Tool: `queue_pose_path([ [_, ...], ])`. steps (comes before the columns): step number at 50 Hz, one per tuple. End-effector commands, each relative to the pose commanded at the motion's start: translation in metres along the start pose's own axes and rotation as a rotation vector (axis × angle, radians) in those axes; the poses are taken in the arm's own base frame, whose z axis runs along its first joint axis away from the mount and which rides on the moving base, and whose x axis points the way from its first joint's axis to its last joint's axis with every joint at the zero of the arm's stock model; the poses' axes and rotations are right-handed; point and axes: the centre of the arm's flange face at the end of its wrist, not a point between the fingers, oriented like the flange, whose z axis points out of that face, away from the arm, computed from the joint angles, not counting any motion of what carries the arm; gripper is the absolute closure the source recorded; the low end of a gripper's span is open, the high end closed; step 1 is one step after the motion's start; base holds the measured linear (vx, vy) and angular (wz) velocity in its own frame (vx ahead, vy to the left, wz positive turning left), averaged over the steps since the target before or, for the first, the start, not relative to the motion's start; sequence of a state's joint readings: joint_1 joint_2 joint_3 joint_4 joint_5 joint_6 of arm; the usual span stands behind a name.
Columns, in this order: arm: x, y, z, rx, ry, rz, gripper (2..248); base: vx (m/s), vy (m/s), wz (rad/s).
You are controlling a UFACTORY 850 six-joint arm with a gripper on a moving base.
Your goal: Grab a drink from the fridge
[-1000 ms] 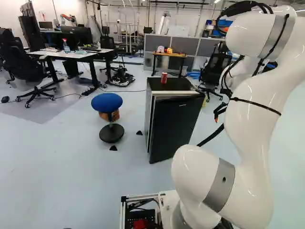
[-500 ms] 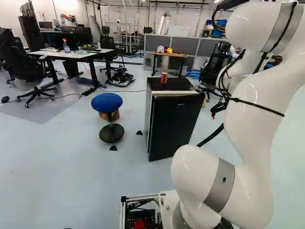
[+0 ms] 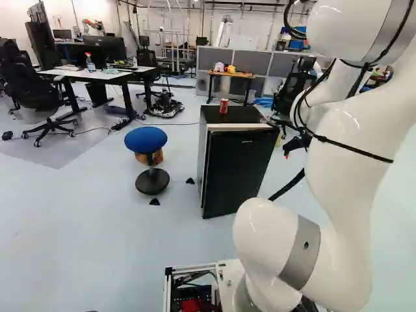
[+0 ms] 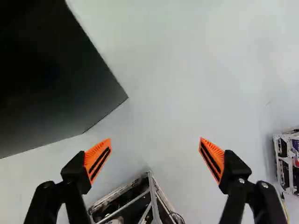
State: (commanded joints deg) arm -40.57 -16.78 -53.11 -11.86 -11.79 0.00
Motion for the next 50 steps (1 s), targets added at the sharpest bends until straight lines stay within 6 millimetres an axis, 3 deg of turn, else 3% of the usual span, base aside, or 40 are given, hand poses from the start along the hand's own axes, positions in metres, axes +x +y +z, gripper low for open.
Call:
queue_pose_path([
  [50,-0.058,-0.059,-0.042,0.051,0.143,-0.107,3,0.0,0.0,0.0],
])
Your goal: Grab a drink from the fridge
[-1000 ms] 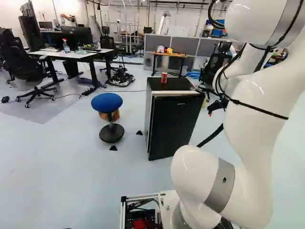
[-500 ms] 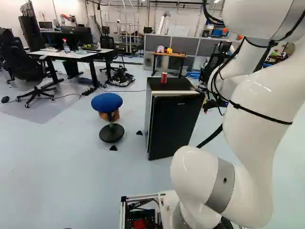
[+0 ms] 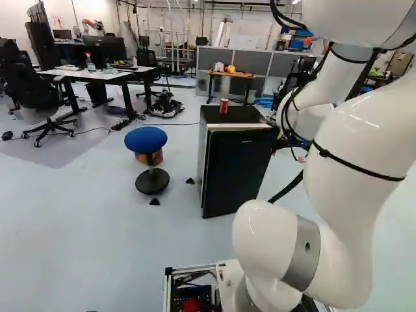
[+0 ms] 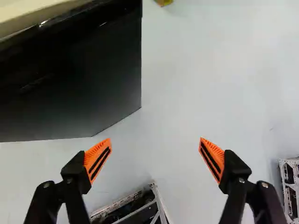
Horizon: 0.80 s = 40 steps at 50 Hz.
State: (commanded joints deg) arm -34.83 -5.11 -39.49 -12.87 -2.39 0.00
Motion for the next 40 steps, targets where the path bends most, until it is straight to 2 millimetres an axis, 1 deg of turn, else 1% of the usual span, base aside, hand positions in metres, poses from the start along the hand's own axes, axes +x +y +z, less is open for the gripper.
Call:
queue_pose_path([
  [31,-0.021,-0.047,-0.02,0.052,0.024,-0.111,3,0.0,0.0,0.0],
  [40,-0.025,-0.061,-0.024,0.07,0.028,-0.139,3,0.0,0.0,0.0],
])
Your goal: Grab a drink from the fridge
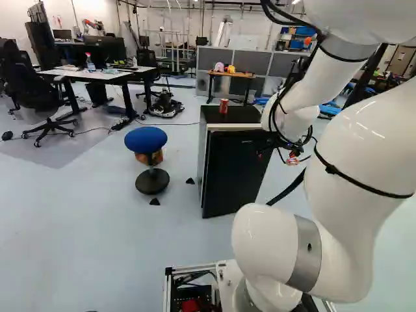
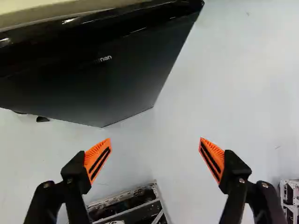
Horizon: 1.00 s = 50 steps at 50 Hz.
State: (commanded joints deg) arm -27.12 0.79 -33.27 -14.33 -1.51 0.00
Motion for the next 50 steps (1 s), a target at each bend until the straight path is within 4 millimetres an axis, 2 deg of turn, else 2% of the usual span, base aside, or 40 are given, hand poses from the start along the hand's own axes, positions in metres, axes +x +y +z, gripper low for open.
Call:
queue_pose_path([
  [27,0.01,-0.048,-0.002,0.063,0.017,-0.101,3,0.0,0.0,0.0],
  [50,0.031,-0.085,0.005,0.111,0.031,-0.18,3,0.0,0.0,0.0],
])
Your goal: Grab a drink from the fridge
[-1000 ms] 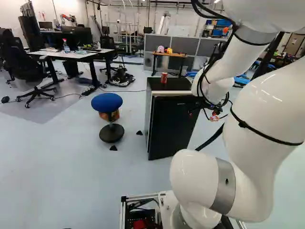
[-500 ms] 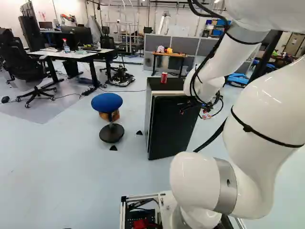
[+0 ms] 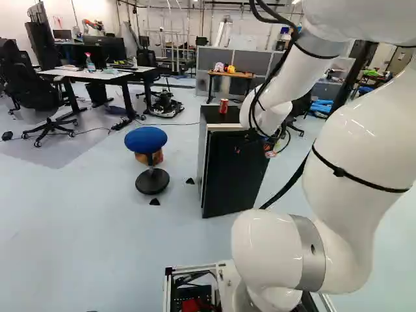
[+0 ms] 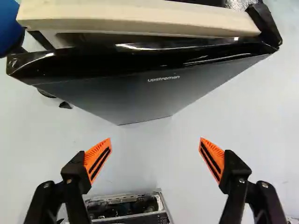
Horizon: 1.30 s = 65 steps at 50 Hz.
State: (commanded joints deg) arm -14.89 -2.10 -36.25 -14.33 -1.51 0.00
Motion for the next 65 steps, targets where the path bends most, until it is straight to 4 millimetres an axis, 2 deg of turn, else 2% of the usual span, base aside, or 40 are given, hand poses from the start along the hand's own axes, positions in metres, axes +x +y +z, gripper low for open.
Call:
queue_pose_path([
  [19,0.031,-0.018,0.016,0.027,0.013,-0.033,3,0.0,0.0,0.0],
  [30,0.043,-0.02,0.023,0.032,0.017,-0.009,3,0.0,0.0,0.0],
  [65,0.045,-0.023,0.066,0.047,-0.049,0.136,3,0.0,0.0,0.0],
])
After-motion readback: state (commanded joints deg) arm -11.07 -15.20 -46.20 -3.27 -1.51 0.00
